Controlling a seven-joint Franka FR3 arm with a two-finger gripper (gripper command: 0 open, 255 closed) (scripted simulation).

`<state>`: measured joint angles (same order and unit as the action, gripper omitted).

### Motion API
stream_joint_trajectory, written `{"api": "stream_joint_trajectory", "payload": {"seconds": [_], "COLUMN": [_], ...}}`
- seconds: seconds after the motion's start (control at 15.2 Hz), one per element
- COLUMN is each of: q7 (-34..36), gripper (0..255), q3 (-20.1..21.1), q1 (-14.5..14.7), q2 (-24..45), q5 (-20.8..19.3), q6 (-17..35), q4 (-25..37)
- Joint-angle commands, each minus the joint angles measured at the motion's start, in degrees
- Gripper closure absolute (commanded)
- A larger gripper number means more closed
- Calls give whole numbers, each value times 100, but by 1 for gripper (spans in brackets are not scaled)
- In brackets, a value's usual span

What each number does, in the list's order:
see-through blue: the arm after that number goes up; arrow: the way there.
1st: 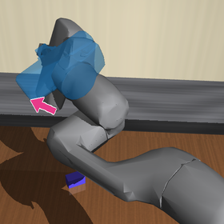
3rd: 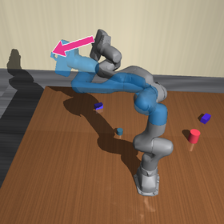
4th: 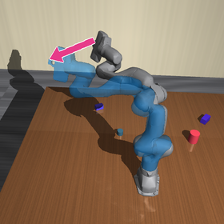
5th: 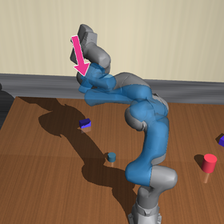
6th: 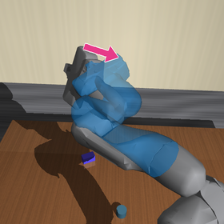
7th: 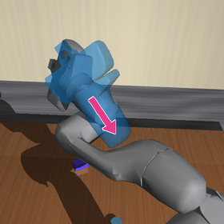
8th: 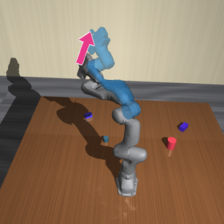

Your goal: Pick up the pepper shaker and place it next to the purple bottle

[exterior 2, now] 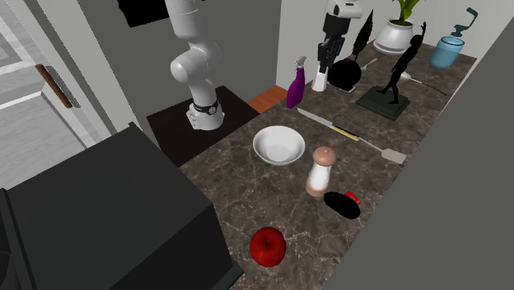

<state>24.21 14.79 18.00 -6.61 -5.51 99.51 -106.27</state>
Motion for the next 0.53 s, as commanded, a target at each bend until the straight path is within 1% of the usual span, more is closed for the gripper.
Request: {"api": "stream_joint_trajectory", "payload": {"seconds": [0.0, 0.46], "q7": [19, 80], "gripper": [255, 255], "q3": [3, 6], "q1": [2, 4], "q2": [-4, 19], "q5": [-2, -20], "q6": [148, 680], "q4": [-149, -663]}}
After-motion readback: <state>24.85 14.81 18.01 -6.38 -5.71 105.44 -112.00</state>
